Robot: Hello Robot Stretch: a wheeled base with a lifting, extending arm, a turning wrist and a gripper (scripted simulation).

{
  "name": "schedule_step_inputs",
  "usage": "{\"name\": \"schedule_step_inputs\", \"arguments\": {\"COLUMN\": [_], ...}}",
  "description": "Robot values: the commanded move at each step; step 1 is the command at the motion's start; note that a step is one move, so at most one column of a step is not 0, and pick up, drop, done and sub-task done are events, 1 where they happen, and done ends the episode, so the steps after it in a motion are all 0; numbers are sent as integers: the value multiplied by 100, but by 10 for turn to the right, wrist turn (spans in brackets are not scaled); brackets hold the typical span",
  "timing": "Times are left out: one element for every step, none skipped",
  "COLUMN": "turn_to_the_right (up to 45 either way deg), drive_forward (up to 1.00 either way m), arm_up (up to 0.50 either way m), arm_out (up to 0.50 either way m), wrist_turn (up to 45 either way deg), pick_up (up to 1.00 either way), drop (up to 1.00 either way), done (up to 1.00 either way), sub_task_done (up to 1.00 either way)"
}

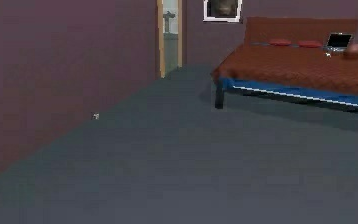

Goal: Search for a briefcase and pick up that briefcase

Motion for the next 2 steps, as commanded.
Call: {"name": "schedule_step_inputs", "arguments": {"turn_to_the_right": [0, 30], "drive_forward": [100, 0], "arm_up": [0, 0], "arm_out": [0, 0], "wrist_turn": [0, 0], "pick_up": [0, 0], "drop": [0, 0], "done": [0, 0], "sub_task_done": [0, 0]}}
